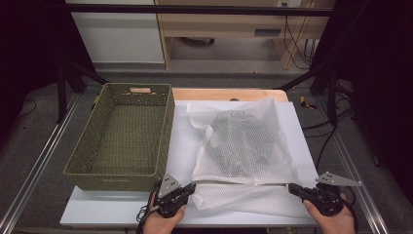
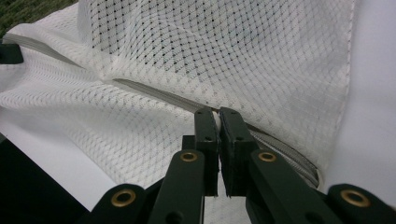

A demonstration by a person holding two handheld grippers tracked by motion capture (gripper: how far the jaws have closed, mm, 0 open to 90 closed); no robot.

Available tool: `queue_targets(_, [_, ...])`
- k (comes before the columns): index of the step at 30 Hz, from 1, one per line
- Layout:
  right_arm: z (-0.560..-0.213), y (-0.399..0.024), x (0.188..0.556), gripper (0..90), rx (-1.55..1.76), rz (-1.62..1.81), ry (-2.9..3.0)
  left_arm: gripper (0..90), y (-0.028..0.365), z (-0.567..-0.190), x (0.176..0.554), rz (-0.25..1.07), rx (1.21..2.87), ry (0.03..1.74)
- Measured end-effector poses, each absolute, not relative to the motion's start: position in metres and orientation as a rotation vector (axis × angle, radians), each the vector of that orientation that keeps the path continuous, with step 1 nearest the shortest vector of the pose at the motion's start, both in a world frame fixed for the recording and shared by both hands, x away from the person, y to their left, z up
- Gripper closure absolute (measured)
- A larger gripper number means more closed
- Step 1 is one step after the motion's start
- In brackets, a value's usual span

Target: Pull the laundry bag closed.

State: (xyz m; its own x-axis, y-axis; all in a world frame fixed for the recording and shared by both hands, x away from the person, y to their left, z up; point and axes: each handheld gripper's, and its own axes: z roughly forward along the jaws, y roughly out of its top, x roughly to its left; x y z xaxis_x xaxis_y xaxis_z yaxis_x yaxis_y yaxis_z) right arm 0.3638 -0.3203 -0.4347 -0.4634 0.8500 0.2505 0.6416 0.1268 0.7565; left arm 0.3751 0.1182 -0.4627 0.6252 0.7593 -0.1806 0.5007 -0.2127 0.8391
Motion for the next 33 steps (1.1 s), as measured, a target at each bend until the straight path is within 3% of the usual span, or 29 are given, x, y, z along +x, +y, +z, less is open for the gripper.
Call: queue_targets(33, [-0.44, -0.365, 0.356, 86.8, 1.594, 1.193, 2.086, 87.9, 0.117, -0.467, 0.374, 0.349, 1.881, 1.033])
